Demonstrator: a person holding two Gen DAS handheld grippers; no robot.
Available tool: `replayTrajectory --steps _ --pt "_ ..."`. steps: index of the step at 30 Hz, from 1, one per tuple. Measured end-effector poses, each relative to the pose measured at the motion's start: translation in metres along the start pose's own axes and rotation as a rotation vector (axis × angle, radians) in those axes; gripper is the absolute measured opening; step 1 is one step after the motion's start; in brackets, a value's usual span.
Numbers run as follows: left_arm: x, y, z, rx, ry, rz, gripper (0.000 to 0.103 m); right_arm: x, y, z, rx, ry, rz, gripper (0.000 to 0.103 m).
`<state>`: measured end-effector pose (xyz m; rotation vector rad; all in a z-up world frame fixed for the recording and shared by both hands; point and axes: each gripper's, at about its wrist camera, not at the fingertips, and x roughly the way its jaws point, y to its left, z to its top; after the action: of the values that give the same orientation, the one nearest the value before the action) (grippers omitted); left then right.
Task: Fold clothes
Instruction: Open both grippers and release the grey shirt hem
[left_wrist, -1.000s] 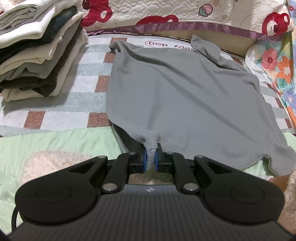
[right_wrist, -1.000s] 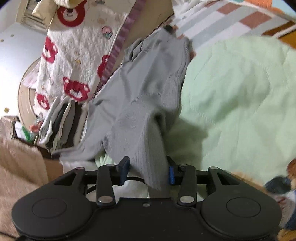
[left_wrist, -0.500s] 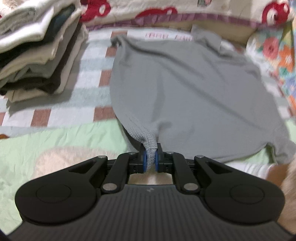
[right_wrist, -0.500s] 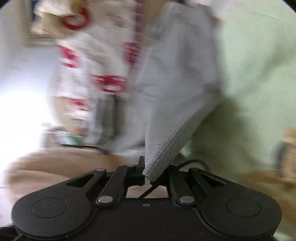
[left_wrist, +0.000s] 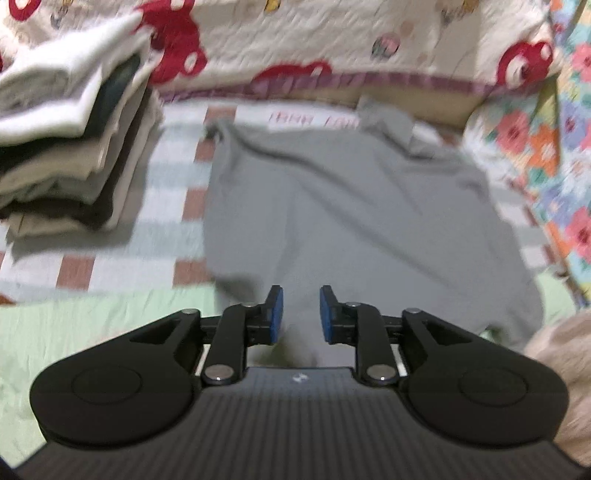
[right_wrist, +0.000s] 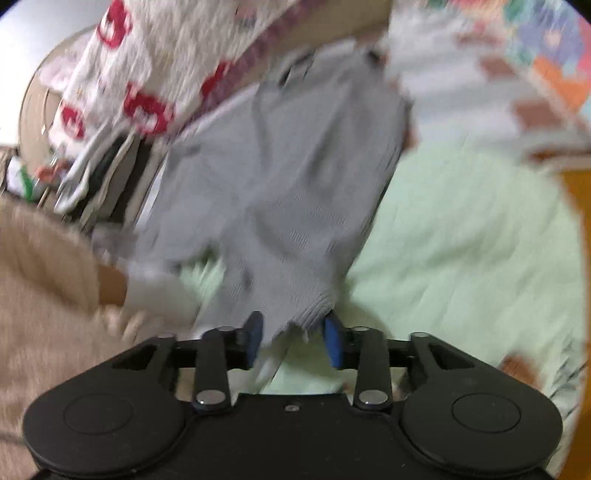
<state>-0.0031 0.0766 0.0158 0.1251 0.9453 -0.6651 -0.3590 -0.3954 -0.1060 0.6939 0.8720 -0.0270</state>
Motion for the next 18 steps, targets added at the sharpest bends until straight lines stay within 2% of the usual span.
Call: replayTrajectory --steps 5,7,10,12,15,18 --pt "0.017 -0.007 0.021 0.014 -0.008 0.013 0.031 -0.017 -0.006 0.027 -0.021 -0.038 -0.024 0.045" --pt "0.035 -0.004 0.028 0.001 -0.015 0.019 0.037 -0.024 -0.008 0.038 -0.029 -0.053 -0.034 0.048" --pt "0.066 0.014 0.042 -0.041 -0.04 0.051 0.038 -0.024 -0.018 0.05 0.015 -0.143 -0.07 0.049" --pt "0.09 0.034 0.054 -0.065 -0.074 0.082 0.038 -0.01 -0.01 0.06 -0.004 -0.207 -0.147 0.049" --pt "0.126 0.075 0.069 -0.113 -0.096 0.135 0.035 0.023 0.021 0.082 -0.115 -0.321 -0.243 0.05" --pt "0.154 0.112 0.076 -0.214 -0.083 0.119 0.035 0.051 0.052 0.11 -0.306 -0.418 -0.289 0.059"
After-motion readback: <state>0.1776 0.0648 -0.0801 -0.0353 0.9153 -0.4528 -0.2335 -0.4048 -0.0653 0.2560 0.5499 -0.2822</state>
